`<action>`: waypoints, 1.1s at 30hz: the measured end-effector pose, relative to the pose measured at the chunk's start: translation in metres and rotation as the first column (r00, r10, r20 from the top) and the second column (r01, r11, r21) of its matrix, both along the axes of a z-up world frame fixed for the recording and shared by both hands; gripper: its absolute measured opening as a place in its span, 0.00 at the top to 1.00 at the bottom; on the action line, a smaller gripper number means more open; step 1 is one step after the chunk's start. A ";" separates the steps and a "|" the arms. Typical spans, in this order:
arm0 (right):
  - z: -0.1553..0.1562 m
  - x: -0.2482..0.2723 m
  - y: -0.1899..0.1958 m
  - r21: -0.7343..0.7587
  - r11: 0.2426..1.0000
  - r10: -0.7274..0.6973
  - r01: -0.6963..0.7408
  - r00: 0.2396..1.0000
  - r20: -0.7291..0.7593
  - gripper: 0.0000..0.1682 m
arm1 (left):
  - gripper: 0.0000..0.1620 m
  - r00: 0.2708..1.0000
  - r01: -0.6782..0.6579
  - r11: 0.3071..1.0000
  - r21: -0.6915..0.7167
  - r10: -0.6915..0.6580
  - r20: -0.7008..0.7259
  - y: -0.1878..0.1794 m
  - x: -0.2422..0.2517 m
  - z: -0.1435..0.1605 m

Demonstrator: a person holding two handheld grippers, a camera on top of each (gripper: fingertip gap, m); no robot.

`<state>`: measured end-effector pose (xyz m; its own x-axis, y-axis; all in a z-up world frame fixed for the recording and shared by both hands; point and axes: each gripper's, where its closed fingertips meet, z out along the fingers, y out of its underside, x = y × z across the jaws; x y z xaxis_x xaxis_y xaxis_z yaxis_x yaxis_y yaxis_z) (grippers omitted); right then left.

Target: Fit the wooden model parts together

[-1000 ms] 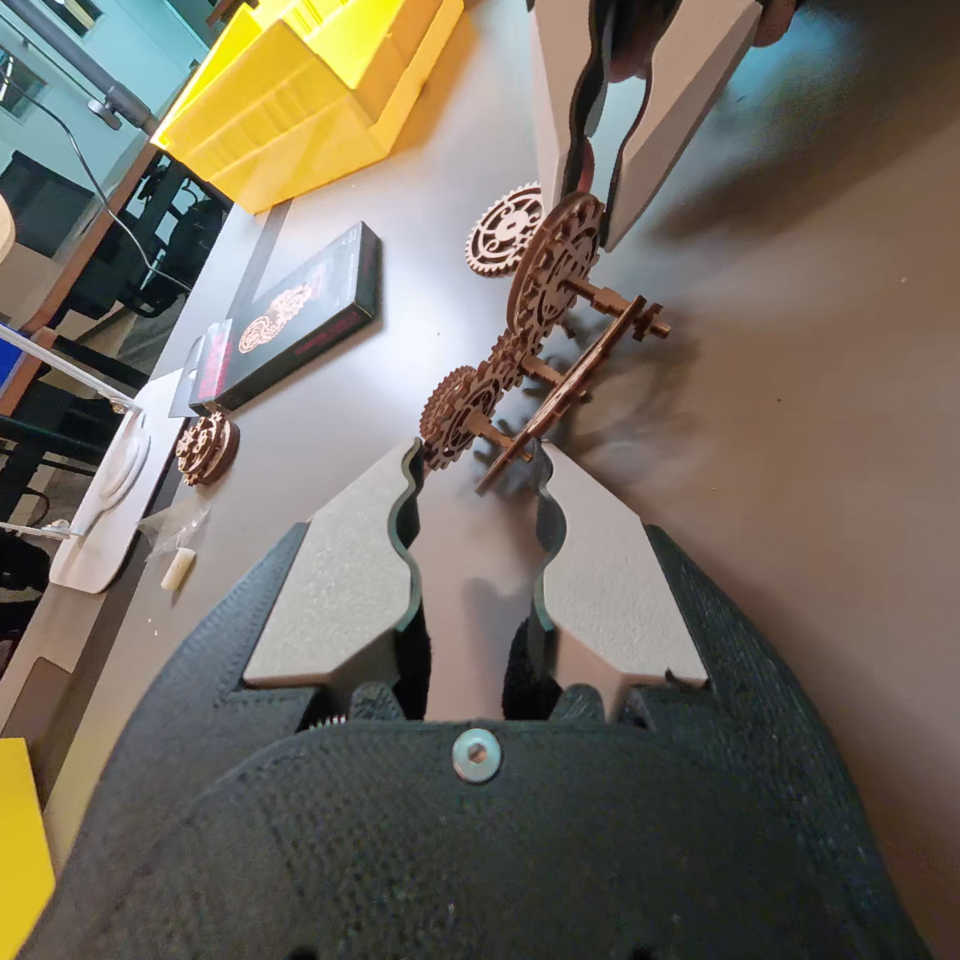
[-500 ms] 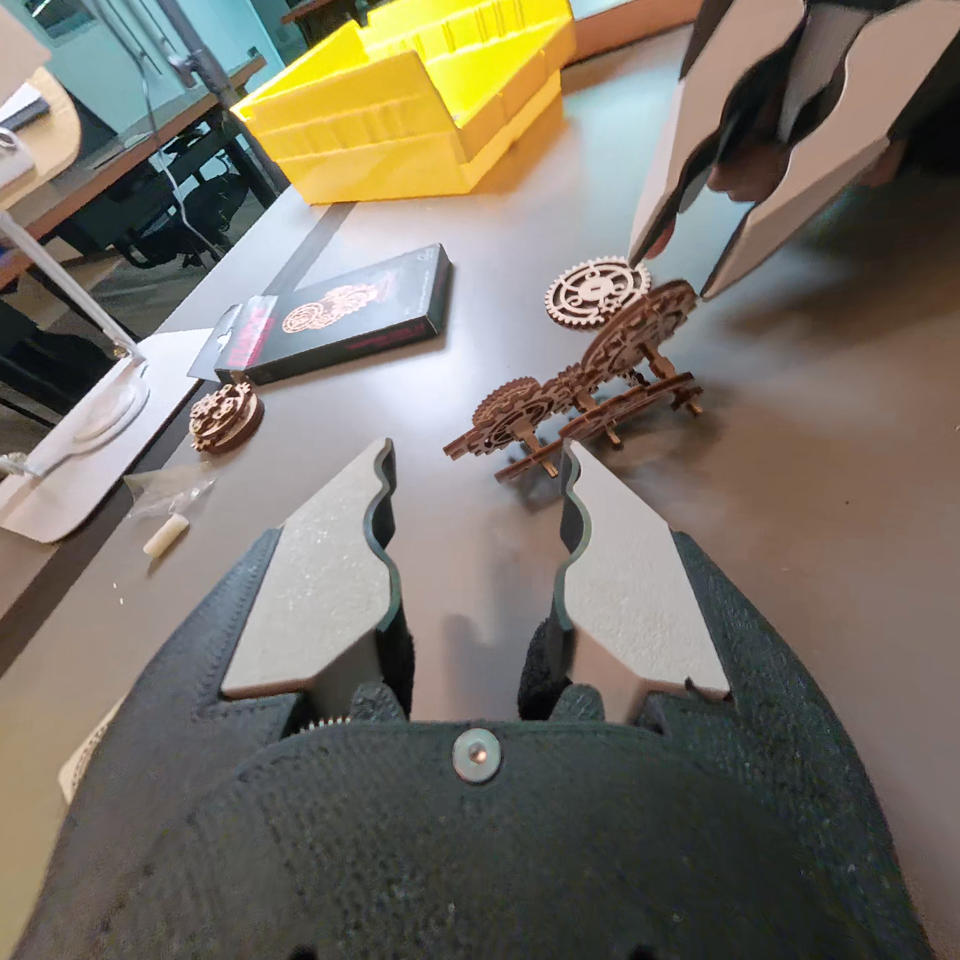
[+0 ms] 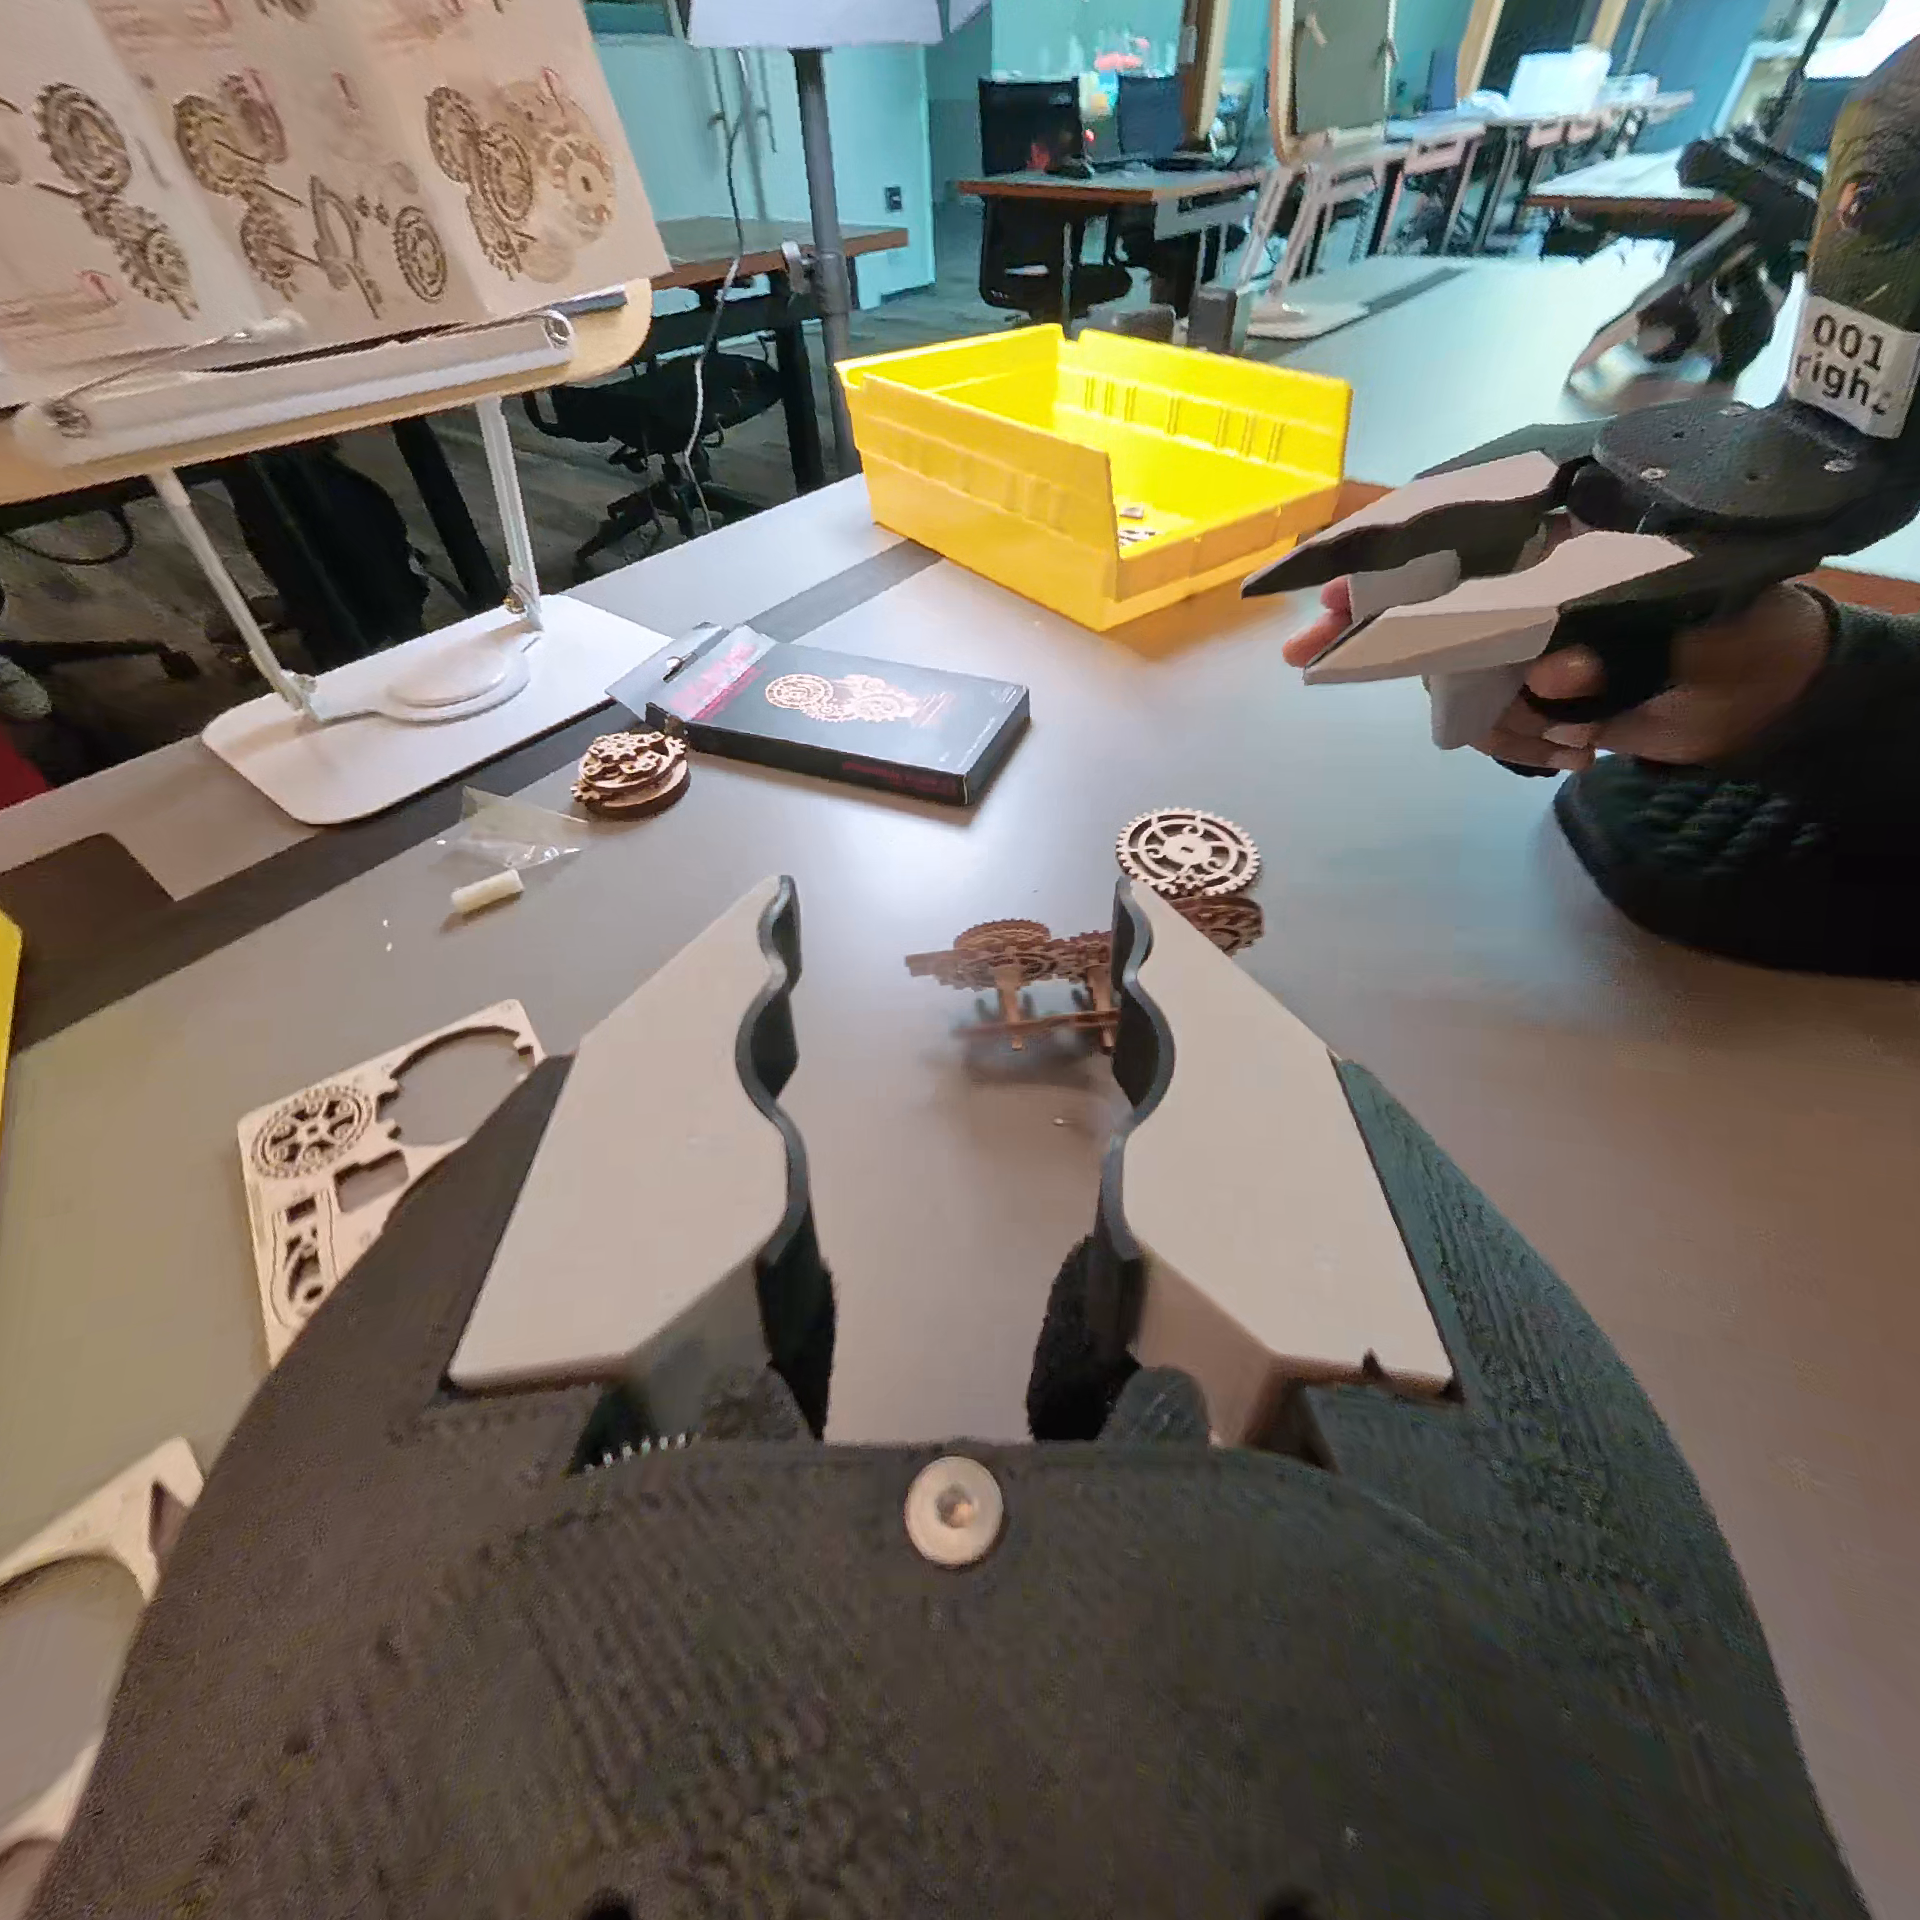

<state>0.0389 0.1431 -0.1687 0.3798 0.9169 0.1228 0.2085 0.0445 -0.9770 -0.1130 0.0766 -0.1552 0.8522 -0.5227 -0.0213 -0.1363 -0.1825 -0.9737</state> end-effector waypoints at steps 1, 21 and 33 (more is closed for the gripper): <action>0.009 0.005 -0.004 0.002 1.000 -0.006 0.006 1.000 -0.014 0.72 | 0.63 1.000 -0.020 1.000 0.008 0.020 0.013 -0.007 0.000 0.003; -0.003 0.086 -0.077 -0.206 0.959 -0.225 0.192 0.962 -0.152 0.66 | 0.65 0.941 -0.285 0.958 0.023 0.275 0.196 -0.093 -0.003 -0.018; -0.002 0.074 -0.061 -0.091 0.960 -0.274 0.265 0.956 -0.108 0.62 | 0.57 0.928 -0.359 0.932 0.049 0.351 0.122 -0.093 -0.007 -0.029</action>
<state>0.1124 0.0822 -0.1711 0.6215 0.7834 -0.0028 0.0856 -0.0715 -0.9938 -0.1196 -0.0163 -0.1846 0.9809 -0.1858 0.0575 0.0333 -0.1310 -0.9908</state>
